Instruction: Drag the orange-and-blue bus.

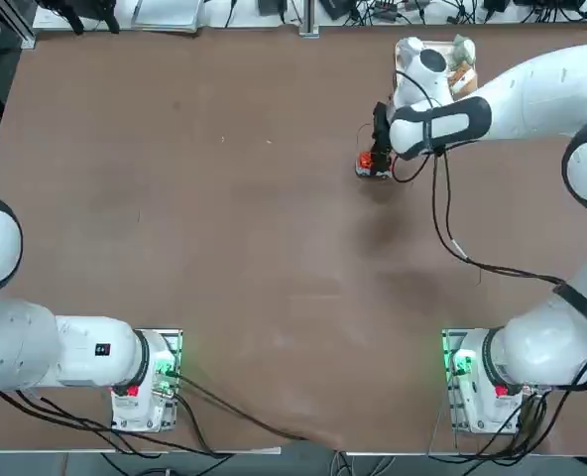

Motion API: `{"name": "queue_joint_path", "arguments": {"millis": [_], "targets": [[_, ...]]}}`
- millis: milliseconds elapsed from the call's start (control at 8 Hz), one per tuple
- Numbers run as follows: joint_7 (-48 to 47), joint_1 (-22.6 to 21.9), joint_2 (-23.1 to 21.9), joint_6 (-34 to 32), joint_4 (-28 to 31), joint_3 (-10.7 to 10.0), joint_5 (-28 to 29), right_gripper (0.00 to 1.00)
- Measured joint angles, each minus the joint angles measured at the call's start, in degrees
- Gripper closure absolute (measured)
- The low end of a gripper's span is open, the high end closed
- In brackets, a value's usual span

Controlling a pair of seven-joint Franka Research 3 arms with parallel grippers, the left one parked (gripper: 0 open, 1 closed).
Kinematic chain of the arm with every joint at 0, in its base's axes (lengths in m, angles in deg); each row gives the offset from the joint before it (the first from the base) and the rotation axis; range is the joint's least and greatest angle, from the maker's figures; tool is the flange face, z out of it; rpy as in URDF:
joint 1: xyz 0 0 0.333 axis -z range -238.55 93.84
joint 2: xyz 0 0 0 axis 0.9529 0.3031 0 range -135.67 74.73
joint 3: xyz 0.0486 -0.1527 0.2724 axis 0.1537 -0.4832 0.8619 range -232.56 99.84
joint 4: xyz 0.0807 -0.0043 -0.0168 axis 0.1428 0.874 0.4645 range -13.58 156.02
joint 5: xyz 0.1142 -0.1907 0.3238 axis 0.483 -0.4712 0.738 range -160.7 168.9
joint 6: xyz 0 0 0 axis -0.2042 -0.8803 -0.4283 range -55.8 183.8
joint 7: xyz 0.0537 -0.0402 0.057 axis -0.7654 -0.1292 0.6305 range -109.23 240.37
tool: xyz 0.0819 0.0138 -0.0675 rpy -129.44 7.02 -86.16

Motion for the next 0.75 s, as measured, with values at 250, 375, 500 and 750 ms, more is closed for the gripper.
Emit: {"name": "queue_joint_path", "arguments": {"millis": [250, 375, 500, 750], "targets": [[-0.26, -0.82, 0.72, -0.01, -1.02, -0.03, 0.00, 0.40], [-0.26, -1.03, 0.83, -0.05, -1.21, -0.12, -0.07, 0.34], [-0.26, -1.38, 0.84, -0.06, -1.28, -0.20, -0.07, 0.27], [-0.26, -1.67, 0.83, -0.95, -2.00, -0.31, -0.07, 0.00]]}}
